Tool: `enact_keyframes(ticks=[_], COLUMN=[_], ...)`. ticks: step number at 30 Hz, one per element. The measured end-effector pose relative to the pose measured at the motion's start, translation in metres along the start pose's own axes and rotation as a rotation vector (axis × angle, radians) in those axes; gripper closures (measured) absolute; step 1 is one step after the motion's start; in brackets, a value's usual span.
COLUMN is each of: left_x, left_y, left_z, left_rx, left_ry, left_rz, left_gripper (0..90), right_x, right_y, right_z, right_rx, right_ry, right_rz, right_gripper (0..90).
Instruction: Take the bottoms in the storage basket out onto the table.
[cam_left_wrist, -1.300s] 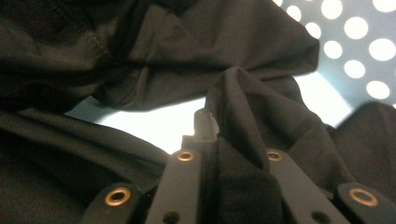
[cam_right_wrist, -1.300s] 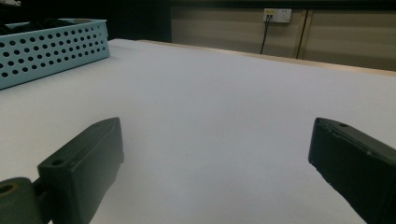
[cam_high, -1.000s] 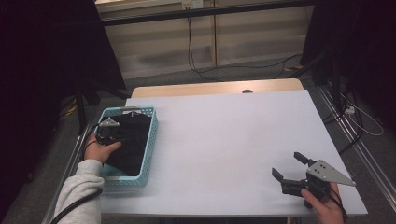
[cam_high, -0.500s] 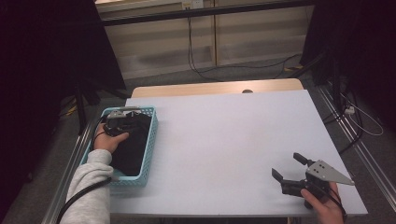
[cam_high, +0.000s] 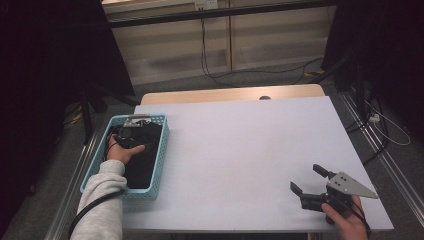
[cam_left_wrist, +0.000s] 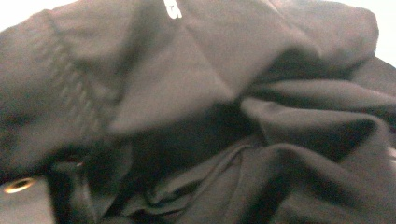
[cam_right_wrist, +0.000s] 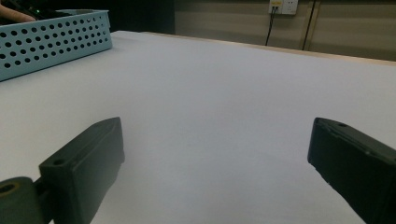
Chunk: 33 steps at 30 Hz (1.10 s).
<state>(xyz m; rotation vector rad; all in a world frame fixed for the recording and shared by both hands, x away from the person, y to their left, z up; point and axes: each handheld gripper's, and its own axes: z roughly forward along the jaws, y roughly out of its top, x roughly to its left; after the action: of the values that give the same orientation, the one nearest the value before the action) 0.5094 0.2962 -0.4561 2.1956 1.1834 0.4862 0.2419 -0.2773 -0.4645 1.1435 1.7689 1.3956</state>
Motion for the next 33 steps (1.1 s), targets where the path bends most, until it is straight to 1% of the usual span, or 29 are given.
enact_keyframes(ticks=[2,3,4,5,6,7,8,9,10,11,12,13,14,15,16,17,18,19,20,21,22,24,26,27,28,29,31,32,33], left_x=[-0.001,-0.001,0.0,-0.001,-0.001,-0.001,-0.005,-0.005,-0.009,-0.009,-0.011,-0.012,-0.013,-0.013,-0.014,-0.012,-0.012,-0.01,-0.01,-0.008,-0.007,-0.004,-0.002,-0.001,0.001,0.001,0.002,0.002,0.003], left_y=[0.002,0.002,0.002,0.001,0.001,0.001,0.001,0.001,0.002,0.002,0.003,0.004,0.003,0.003,0.003,0.003,0.003,0.003,0.003,0.004,0.004,0.007,0.012,0.015,0.018,0.021,0.028,0.032,0.04], left_z=[0.003,0.003,0.002,0.002,0.0,-0.001,-0.002,-0.002,-0.003,-0.003,-0.004,-0.005,-0.008,-0.008,-0.009,-0.012,-0.015,-0.021,-0.021,-0.026,-0.03,-0.04,-0.051,-0.056,-0.062,-0.068,-0.079,-0.084,-0.095], left_rx=[0.009,0.009,0.003,-0.01,-0.019,-0.025,-0.026,-0.026,-0.013,-0.013,-0.004,0.009,0.026,0.026,0.033,0.055,0.065,0.079,0.079,0.091,0.086,0.098,0.084,0.08,0.092,0.09,0.08,0.075,0.08], left_ry=[-0.023,-0.023,-0.027,-0.029,-0.028,-0.048,-0.067,-0.067,-0.085,-0.085,-0.098,-0.114,-0.124,-0.124,-0.133,-0.145,-0.142,-0.151,-0.151,-0.166,-0.174,-0.177,-0.179,-0.181,-0.186,-0.194,-0.188,-0.194,-0.199], left_rz=[-0.035,-0.035,-0.034,-0.045,-0.049,-0.073,-0.094,-0.094,-0.106,-0.106,-0.122,-0.14,-0.157,-0.157,-0.176,-0.176,-0.177,-0.179,-0.179,-0.178,-0.19,-0.197,-0.206,-0.203,-0.194,-0.207,-0.206,-0.213,-0.209], left_gripper=[7.4,9.4,9.4,23.1,23.1,46.4,49.2,52.8,58.1,64.1,69.3,72.0,73.9,75.1,75.1,76.2,77.6,78.1,78.6,78.6,78.8,79.3,79.5,79.7,79.7,79.8,79.9,79.9,79.9], right_x=[-0.001,-0.001,-0.001,-0.001,-0.001,-0.001,0.0,0.0,0.0,0.0,0.001,0.0,0.0,0.0,0.0,0.001,0.001,0.001,0.001,0.001,0.001,0.001,0.001,0.001,0.002,0.002,0.002,0.002,0.002], right_y=[0.0,0.0,0.0,0.0,0.0,0.0,0.0,0.0,0.0,0.0,0.0,0.0,0.0,0.0,0.0,0.0,0.0,0.0,0.0,0.0,0.0,0.001,0.001,0.001,0.001,0.001,0.001,0.001,0.001], right_z=[0.0,0.0,0.0,0.0,0.0,0.0,0.0,0.0,0.0,0.0,0.0,0.0,0.0,0.0,0.0,0.0,0.0,0.0,0.0,0.0,0.0,-0.001,0.0,0.0,0.0,0.0,0.0,0.0,0.0], right_rx=[0.001,0.001,0.001,0.002,0.002,0.004,0.005,0.005,0.004,0.004,0.0,0.001,0.002,0.002,0.001,0.001,0.002,0.002,0.002,0.003,0.003,0.001,0.001,0.0,-0.001,0.0,0.001,0.001,-0.001], right_ry=[0.002,0.002,0.003,0.003,0.003,0.004,0.004,0.004,0.006,0.006,0.005,0.005,0.005,0.005,0.005,0.005,0.006,0.006,0.006,0.007,0.007,0.008,0.007,0.008,0.009,0.009,0.009,0.011,0.01], right_rz=[0.003,0.003,0.003,0.003,0.003,-0.002,-0.003,-0.003,-0.004,-0.004,0.003,-0.002,-0.007,-0.007,-0.006,-0.005,-0.007,-0.003,-0.003,-0.005,-0.008,-0.007,-0.004,-0.005,-0.005,-0.005,-0.005,-0.005,-0.003], right_gripper=[2.9,2.9,2.9,2.9,2.9,3.0,3.0,3.0,3.0,3.0,3.0,3.0,3.0,3.0,3.0,3.0,3.0,3.0,3.0,3.0,3.0,3.0,3.0,3.0,3.0,3.0,3.0,3.0,3.0])
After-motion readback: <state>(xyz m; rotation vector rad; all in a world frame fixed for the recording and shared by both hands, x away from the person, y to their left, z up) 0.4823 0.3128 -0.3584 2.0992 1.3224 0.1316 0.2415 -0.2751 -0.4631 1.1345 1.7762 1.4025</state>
